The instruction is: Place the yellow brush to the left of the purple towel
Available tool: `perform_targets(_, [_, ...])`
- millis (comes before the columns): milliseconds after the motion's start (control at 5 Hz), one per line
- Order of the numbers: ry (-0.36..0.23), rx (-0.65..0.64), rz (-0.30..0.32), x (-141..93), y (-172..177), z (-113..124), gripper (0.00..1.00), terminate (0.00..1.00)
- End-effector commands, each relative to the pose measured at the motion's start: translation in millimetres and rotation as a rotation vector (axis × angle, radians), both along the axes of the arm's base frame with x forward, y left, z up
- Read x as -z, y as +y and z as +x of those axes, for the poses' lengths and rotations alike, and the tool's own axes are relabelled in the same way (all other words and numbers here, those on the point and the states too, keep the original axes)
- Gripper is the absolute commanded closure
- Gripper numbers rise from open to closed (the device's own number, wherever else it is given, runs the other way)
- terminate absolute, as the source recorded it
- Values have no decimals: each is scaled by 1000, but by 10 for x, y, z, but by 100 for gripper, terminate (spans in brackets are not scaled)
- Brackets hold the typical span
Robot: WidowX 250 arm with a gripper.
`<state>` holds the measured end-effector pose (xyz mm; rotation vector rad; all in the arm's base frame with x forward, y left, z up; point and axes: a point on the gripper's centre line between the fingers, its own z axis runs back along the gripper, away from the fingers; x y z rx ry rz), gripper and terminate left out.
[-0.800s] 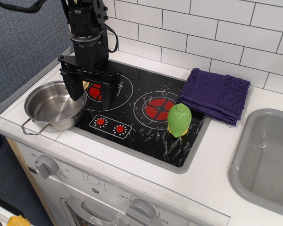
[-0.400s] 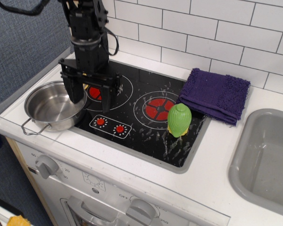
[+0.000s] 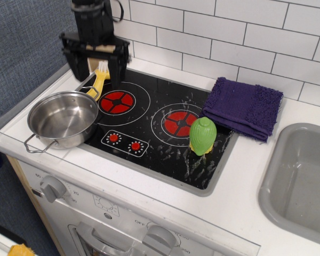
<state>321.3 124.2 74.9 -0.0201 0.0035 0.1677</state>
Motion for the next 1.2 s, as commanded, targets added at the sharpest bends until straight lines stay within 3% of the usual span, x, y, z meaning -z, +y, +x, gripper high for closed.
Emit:
perform_targets(0, [-20,-31,86,172,316,418,0,0])
perform_targets(200, [-37,9,127,356,371,473,0,0])
perform_targets(400, [-67,21,131,394,422,470,0,0])
perform_targets(600, [-59,30,138,449,438,449,0,0])
perform_targets(800, [-78,26,138,412,442,419,100,0])
perform_targets(1000, [-87,11,129,380,495,405,100,0])
